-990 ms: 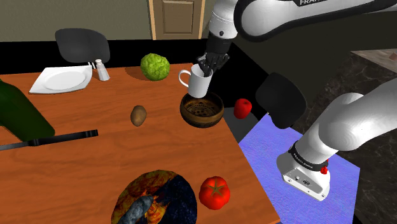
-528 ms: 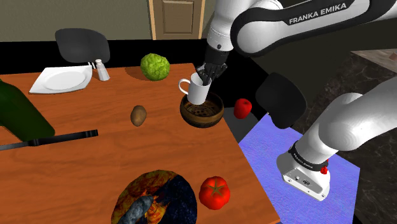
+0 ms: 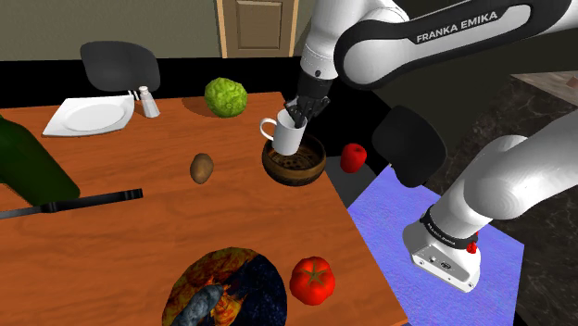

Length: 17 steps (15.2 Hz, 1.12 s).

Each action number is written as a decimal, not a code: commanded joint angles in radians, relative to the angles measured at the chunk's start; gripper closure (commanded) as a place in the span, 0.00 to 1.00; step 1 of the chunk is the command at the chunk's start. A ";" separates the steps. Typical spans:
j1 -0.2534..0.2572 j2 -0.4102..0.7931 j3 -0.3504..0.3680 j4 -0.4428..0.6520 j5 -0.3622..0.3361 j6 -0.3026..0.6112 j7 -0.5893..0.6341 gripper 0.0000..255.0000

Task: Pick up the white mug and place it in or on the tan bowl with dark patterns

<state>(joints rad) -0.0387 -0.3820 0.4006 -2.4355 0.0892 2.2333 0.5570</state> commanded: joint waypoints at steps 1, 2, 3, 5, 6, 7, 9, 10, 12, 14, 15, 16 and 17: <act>0.000 0.000 0.000 0.000 0.000 0.000 0.000 1.00; 0.000 0.000 0.000 0.000 0.000 0.000 0.000 0.00; 0.000 0.000 0.000 0.000 0.000 0.000 0.000 0.00; 0.000 0.000 0.000 0.000 0.000 0.000 0.000 0.00; 0.000 0.000 0.000 0.000 0.000 0.000 0.000 0.00; 0.000 0.000 0.000 0.000 0.000 0.000 0.000 0.00; 0.006 -0.037 -0.011 0.037 0.008 -0.073 -0.008 0.00; 0.008 -0.053 -0.016 0.058 0.011 -0.109 -0.011 0.00; 0.009 -0.065 -0.020 0.075 0.013 -0.137 -0.013 0.00; 0.009 -0.065 -0.020 0.075 0.013 -0.137 -0.013 0.00; 0.009 -0.065 -0.020 0.075 0.013 -0.137 -0.013 0.00; 0.009 -0.065 -0.020 0.075 0.013 -0.137 -0.013 0.00; 0.009 -0.065 -0.020 0.075 0.013 -0.137 -0.013 0.00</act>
<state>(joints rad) -0.0294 -0.4464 0.3803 -2.3615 0.1018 2.0970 0.5444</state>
